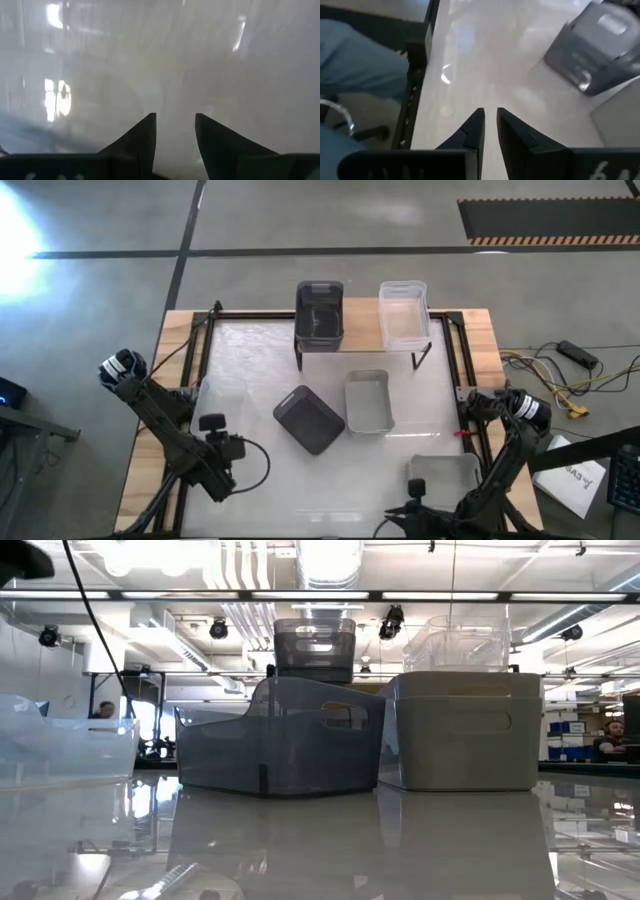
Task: Stack baskets on shelf by color
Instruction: Stack the transparent bin on top of the transparent bins on the shelf
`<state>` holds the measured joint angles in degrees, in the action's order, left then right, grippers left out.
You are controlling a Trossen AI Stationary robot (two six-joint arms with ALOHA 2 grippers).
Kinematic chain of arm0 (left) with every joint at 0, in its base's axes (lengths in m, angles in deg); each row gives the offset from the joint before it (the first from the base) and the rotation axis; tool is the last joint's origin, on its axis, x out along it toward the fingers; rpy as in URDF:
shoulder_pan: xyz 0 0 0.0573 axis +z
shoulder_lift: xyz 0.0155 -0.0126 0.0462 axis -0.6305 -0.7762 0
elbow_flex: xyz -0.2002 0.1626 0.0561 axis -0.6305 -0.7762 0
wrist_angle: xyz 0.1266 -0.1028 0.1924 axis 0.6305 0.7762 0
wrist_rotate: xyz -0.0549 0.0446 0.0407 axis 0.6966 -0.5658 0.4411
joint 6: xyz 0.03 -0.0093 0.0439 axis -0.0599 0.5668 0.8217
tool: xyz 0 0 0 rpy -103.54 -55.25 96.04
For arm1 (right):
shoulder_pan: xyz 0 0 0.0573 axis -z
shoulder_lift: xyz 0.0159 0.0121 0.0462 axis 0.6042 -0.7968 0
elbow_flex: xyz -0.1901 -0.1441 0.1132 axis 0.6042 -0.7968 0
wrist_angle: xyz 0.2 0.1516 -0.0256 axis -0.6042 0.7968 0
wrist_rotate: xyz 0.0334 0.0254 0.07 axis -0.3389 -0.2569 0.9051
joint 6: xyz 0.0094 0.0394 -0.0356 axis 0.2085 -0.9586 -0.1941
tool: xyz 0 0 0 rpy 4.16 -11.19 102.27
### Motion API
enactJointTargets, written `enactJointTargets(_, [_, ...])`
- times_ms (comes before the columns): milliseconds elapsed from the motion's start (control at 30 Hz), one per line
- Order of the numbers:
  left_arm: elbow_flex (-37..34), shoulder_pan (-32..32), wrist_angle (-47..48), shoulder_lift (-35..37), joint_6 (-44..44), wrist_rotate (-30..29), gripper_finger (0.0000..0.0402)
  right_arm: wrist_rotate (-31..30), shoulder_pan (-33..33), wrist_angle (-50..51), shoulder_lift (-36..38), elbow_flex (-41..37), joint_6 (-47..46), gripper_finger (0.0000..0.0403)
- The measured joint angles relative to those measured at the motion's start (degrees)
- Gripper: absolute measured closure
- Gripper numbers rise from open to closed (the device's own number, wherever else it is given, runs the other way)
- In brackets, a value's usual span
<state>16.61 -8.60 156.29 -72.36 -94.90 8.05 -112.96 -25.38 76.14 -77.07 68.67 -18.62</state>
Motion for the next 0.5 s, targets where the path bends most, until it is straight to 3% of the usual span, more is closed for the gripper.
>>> enactJointTargets(200, [-4.3,0.0,2.9,3.8,0.0,2.6,0.026,-3.8,-1.0,0.0,0.0,0.0,0.4,0.036])
enactJointTargets(500, [-15.5,0.0,-0.5,10.9,4.0,2.0,0.0197,-4.0,-1.0,0.0,0.0,0.0,1.1,0.036])
